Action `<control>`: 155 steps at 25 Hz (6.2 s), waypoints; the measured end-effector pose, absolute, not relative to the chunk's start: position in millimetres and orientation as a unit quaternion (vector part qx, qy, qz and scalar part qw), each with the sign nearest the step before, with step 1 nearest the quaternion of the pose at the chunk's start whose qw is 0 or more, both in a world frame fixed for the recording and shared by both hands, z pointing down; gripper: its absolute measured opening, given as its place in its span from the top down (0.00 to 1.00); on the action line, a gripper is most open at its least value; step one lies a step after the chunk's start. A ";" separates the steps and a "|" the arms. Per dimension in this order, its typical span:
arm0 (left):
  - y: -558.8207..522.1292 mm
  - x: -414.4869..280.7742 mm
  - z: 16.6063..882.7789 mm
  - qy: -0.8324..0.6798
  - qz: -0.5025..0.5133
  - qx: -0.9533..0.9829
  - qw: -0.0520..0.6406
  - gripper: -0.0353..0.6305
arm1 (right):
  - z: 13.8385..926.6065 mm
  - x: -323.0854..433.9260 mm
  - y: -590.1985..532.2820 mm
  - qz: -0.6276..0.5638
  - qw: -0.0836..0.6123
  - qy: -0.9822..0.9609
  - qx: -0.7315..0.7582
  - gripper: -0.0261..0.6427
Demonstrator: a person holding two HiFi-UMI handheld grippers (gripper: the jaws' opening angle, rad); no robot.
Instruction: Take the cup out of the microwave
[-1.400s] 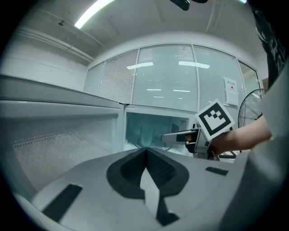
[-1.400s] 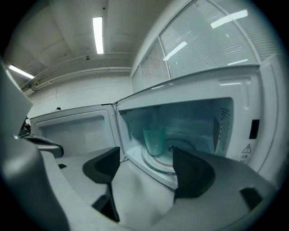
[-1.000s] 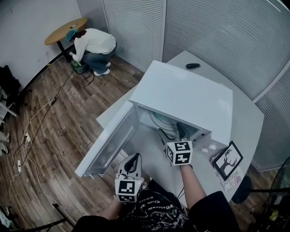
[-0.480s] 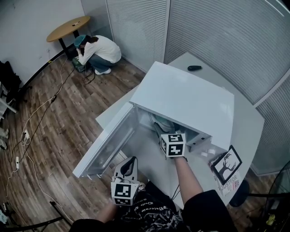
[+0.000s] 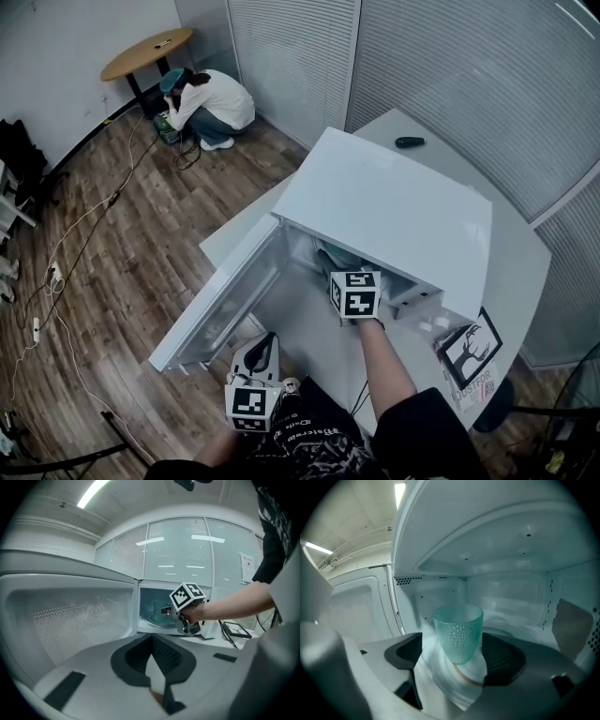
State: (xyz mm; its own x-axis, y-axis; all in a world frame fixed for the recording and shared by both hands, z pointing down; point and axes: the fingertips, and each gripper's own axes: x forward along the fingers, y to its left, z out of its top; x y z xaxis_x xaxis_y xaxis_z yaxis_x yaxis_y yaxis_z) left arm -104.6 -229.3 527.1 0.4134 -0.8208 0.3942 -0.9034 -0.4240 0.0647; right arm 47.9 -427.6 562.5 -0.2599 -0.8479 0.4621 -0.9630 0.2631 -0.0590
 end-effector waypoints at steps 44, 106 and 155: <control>-208.3 -108.1 556.5 -0.495 0.202 0.826 0.182 0.94 | 570.6 44.4 -438.9 0.131 0.190 -0.785 0.574 0.46; -204.9 -83.1 536.7 -0.475 0.130 0.856 0.160 0.94 | 545.4 52.8 -263.4 0.142 0.166 -0.779 0.588 0.46; -202.9 -8.4 463.0 -0.427 0.103 0.897 0.052 0.94 | 467.7 133.4 -162.2 0.091 0.099 -0.744 0.655 0.46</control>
State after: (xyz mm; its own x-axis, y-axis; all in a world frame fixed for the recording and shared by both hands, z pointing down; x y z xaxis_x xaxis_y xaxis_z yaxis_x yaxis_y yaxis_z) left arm -8.4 -202.9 463.0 0.6147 -0.7551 0.2281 -0.7763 -0.6304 0.0050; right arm 133.4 -162.2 467.7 -0.1227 -0.9559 0.2667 -0.9920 0.1259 -0.0054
